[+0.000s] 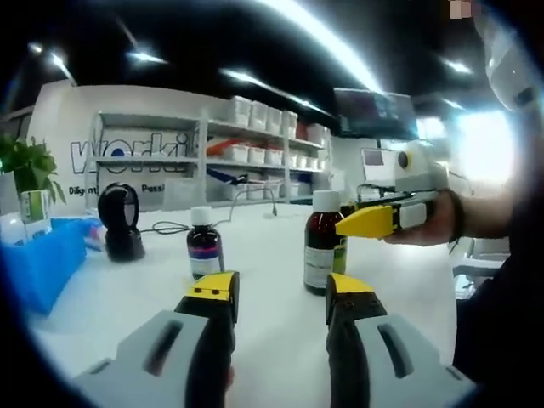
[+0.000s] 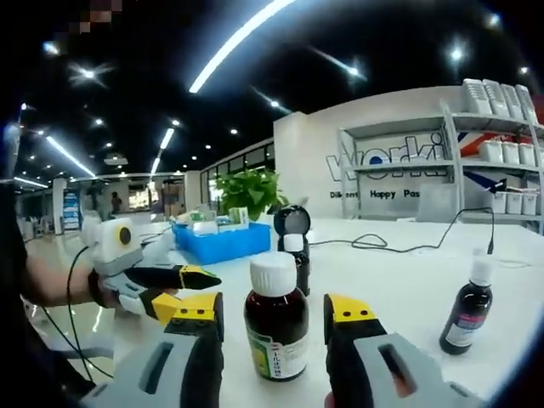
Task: Rotate the medicine bottle to make it face forward pick up the medicine bottle inspect the drug traceability code place the medicine on the table
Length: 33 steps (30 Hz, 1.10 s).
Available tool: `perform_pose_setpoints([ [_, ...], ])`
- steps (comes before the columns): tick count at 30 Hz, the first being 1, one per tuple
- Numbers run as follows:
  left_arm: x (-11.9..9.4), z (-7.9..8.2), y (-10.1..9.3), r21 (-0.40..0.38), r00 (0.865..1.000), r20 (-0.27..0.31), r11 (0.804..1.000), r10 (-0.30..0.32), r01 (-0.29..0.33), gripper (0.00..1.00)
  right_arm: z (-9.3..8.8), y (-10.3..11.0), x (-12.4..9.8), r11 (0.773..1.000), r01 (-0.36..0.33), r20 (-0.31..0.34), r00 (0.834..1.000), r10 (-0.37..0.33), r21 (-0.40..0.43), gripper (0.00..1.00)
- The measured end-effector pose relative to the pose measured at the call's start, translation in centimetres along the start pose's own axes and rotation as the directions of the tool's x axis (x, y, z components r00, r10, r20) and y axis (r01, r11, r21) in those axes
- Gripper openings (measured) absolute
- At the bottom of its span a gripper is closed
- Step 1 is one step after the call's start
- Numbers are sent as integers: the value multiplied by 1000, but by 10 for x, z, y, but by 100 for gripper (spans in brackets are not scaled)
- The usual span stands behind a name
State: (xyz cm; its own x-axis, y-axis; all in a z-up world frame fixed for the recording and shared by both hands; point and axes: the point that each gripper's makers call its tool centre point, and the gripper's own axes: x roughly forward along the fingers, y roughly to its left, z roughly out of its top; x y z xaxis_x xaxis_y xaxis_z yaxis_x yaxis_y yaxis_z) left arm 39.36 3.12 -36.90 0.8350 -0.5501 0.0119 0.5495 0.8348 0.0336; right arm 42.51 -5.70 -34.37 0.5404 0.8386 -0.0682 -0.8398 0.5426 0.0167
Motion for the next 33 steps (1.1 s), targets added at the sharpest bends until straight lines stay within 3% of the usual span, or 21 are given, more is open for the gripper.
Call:
perform_pose_setpoints([
  [5,0,-1,-2,-1,1000,-7,1000,-5,5,32,3,-4,-9,991,-131,-19,991,131,-3,43],
  [8,0,0,-2,-7,1000,-5,1000,-5,4,32,1,4,-14,971,-240,-32,970,240,24,44],
  [12,0,0,-2,-4,1000,-4,1000,-9,9,32,-6,2,-11,955,-291,-70,956,286,-62,43],
  [16,0,0,-1,-6,1000,-1,1000,-7,7,32,-7,7,0,932,-357,-76,933,352,-67,41],
  [19,0,1,-1,-3,1000,0,1000,-5,5,32,-7,8,9,924,-379,-71,925,374,-62,38],
  [23,0,1,-1,-2,1000,0,1000,-3,3,32,-7,5,14,927,-373,-66,926,371,-37,28],
  [33,0,1,-2,2,1000,-2,1000,-6,6,32,-8,4,12,956,-290,-61,956,287,-38,27],
])
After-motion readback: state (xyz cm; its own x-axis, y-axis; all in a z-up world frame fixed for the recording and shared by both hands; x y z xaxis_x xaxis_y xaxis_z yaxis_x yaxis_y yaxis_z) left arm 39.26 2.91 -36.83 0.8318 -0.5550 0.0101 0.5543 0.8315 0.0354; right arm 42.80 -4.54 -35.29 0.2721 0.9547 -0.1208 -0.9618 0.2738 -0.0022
